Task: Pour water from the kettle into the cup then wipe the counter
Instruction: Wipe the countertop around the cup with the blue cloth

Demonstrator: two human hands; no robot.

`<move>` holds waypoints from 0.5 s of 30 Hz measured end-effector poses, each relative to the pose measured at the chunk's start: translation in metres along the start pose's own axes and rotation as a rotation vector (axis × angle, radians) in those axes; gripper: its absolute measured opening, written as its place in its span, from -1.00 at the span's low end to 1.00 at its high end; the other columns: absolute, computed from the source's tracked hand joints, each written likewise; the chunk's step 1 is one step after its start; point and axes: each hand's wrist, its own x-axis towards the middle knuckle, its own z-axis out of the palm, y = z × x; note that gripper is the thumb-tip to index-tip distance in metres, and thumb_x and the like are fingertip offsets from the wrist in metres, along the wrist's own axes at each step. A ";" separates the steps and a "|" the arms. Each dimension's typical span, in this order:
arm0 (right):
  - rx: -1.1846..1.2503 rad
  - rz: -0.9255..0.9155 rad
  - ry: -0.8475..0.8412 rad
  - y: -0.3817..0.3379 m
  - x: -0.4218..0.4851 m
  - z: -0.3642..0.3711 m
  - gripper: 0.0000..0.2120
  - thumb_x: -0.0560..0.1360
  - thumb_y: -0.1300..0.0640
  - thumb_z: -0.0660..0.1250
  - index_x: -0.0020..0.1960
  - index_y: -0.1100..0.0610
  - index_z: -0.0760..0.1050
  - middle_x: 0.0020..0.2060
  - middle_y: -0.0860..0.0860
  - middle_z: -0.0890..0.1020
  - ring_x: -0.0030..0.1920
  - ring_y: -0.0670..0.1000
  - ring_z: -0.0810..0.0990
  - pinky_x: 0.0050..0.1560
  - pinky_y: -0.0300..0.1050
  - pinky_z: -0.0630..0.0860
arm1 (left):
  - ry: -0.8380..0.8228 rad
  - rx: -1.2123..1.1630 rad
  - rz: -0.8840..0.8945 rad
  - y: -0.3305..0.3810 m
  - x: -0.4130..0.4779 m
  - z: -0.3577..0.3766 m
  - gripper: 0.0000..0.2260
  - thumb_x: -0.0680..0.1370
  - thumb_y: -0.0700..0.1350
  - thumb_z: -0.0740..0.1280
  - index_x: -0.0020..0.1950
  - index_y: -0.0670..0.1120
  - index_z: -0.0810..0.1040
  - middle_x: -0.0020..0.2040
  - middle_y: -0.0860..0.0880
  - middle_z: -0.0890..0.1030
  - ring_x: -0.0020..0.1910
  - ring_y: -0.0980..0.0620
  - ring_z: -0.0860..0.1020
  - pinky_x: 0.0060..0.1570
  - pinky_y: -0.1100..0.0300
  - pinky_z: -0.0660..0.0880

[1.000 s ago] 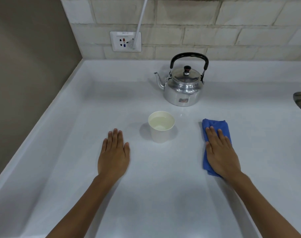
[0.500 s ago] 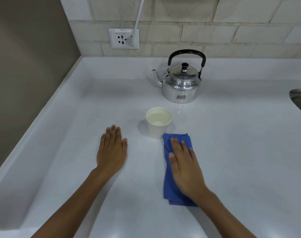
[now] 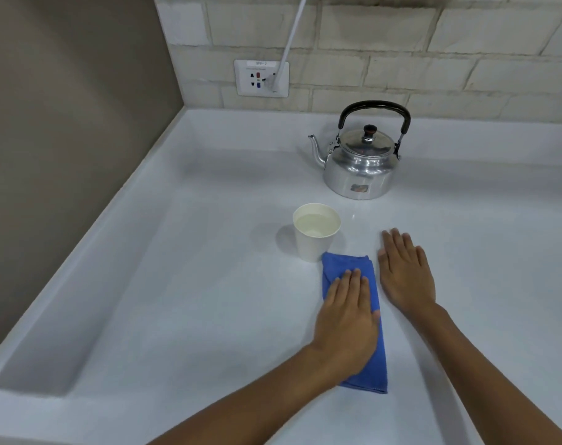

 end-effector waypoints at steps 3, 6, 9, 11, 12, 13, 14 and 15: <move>-0.018 -0.005 0.004 0.001 0.001 0.002 -0.53 0.60 0.04 -0.16 0.49 0.11 -0.06 0.52 0.09 0.04 0.51 0.08 -0.04 0.49 0.04 -0.06 | -0.062 0.064 -0.008 -0.001 0.002 0.008 -0.49 0.64 0.02 -0.11 0.47 -0.25 -0.14 0.52 -0.20 -0.10 0.50 -0.10 -0.14 0.43 0.06 -0.28; -0.013 -0.004 0.009 0.002 0.001 0.003 -0.53 0.60 0.03 -0.16 0.49 0.10 -0.06 0.52 0.07 0.04 0.51 0.06 -0.03 0.49 0.03 -0.07 | -0.058 0.070 -0.058 -0.005 -0.006 0.006 -0.50 0.61 0.06 -0.10 0.46 -0.21 0.12 0.49 -0.14 0.18 0.48 -0.04 0.12 0.45 0.07 0.03; -0.006 -0.004 0.009 0.003 0.001 0.004 -0.53 0.60 0.02 -0.16 0.49 0.09 -0.07 0.52 0.06 0.04 0.51 0.05 -0.04 0.49 0.02 -0.08 | -0.085 0.027 -0.063 -0.018 -0.020 -0.001 -0.50 0.56 0.10 -0.05 0.36 -0.12 0.39 0.36 -0.02 0.45 0.35 0.04 0.38 0.32 0.16 0.35; -0.014 -0.003 0.019 0.004 0.001 0.005 -0.53 0.60 0.02 -0.15 0.49 0.08 -0.06 0.52 0.05 0.05 0.51 0.05 -0.03 0.50 0.03 -0.07 | -0.089 0.024 -0.061 -0.036 -0.031 -0.005 -0.51 0.56 0.09 -0.03 0.34 -0.13 0.41 0.33 -0.04 0.48 0.33 0.04 0.40 0.29 0.12 0.39; -0.017 -0.001 0.019 0.004 0.000 0.006 -0.53 0.60 0.03 -0.14 0.49 0.08 -0.05 0.52 0.04 0.05 0.51 0.04 -0.03 0.49 0.03 -0.07 | -0.072 0.033 -0.064 -0.046 -0.037 -0.008 -0.51 0.56 0.08 -0.03 0.33 -0.15 0.42 0.33 -0.05 0.49 0.33 0.03 0.41 0.27 0.09 0.41; -0.017 0.002 0.020 0.004 0.000 0.006 -0.53 0.60 0.03 -0.14 0.49 0.07 -0.05 0.52 0.04 0.04 0.51 0.04 -0.03 0.49 0.02 -0.07 | -0.049 0.041 -0.068 -0.058 -0.043 -0.010 -0.51 0.57 0.07 -0.03 0.32 -0.16 0.43 0.32 -0.07 0.49 0.32 0.01 0.42 0.26 0.05 0.43; -0.016 0.005 0.021 0.004 0.001 0.007 -0.53 0.60 0.03 -0.14 0.49 0.07 -0.05 0.52 0.03 0.04 0.51 0.03 -0.03 0.49 0.02 -0.07 | -0.015 0.049 -0.066 -0.071 -0.048 -0.011 -0.51 0.59 0.06 -0.06 0.32 -0.18 0.43 0.32 -0.09 0.49 0.32 -0.01 0.42 0.25 0.00 0.43; -0.017 0.005 0.023 0.004 0.001 0.007 -0.53 0.60 0.03 -0.13 0.49 0.07 -0.05 0.52 0.03 0.05 0.51 0.03 -0.03 0.49 0.02 -0.07 | 0.002 0.051 -0.066 -0.085 -0.053 -0.014 -0.50 0.61 0.05 -0.09 0.32 -0.20 0.42 0.32 -0.11 0.48 0.32 -0.04 0.42 0.26 -0.03 0.42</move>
